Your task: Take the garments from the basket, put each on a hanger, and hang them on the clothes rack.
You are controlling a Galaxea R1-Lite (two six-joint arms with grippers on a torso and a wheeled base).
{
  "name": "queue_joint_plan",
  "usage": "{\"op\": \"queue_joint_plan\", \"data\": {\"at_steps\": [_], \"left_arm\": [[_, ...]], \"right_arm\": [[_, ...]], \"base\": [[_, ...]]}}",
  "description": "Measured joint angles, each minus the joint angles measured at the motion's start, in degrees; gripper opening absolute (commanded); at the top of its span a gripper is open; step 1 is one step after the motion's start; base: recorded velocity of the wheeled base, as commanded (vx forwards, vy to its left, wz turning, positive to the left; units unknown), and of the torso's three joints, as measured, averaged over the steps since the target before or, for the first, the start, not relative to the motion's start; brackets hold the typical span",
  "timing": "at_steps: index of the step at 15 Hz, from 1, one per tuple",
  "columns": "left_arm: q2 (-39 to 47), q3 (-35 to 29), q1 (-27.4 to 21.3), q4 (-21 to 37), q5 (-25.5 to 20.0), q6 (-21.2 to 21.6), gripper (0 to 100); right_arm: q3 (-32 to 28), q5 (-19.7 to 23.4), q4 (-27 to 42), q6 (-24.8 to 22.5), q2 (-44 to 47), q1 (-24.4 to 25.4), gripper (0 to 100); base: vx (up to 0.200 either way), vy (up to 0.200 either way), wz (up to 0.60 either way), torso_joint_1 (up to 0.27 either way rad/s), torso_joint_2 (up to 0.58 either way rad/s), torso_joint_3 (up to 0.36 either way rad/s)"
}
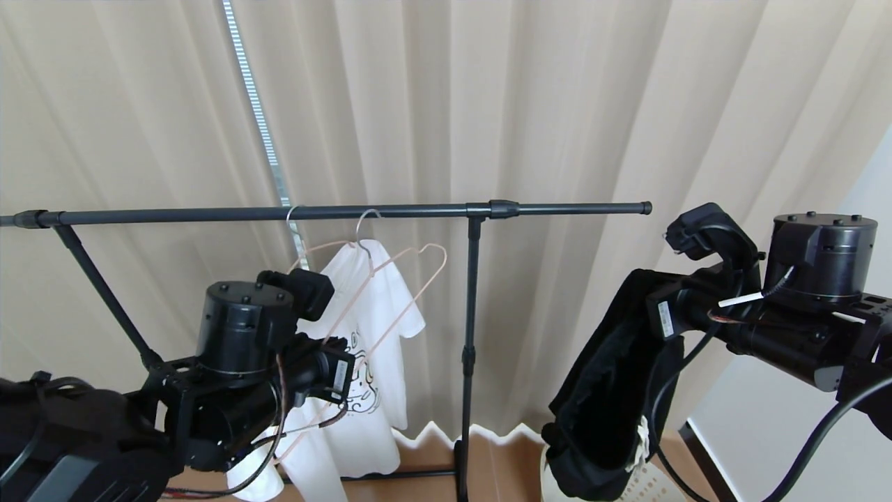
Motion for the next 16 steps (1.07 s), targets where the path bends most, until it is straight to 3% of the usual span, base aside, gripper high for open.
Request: {"op": "queue_joint_plan", "data": {"at_steps": [4,7,9,13,16], "left_arm": [[-4.06,11.34,0.09,-10.80,-0.45,1.96,0],[-5.21,22.64,0.15,-25.31,-4.39,3.54,0],[-5.33,29.11,0.15,-35.39,-10.61,5.36,0],[-5.35,31.99,-0.79,-36.80,-12.32,6.79,0],[-5.24,32.12,-3.97,-36.75,-12.98,6.78,0]], "right_arm": [[1.02,-4.60,0.02,0.00,-2.10,3.69,0],[1.66,-13.60,0.11,0.02,-3.75,8.19,0],[1.63,-20.14,0.09,0.00,-4.06,10.31,0],[0.02,-31.06,-0.09,0.00,-1.63,12.29,0],[-0.63,-31.94,-0.13,0.06,-0.13,12.76,0]], "base": [[0.000,0.000,0.00,0.000,0.00,0.000],[0.000,0.000,0.00,0.000,0.00,0.000],[0.000,0.000,0.00,0.000,0.00,0.000],[0.000,0.000,0.00,0.000,0.00,0.000],[0.000,0.000,0.00,0.000,0.00,0.000]]}}
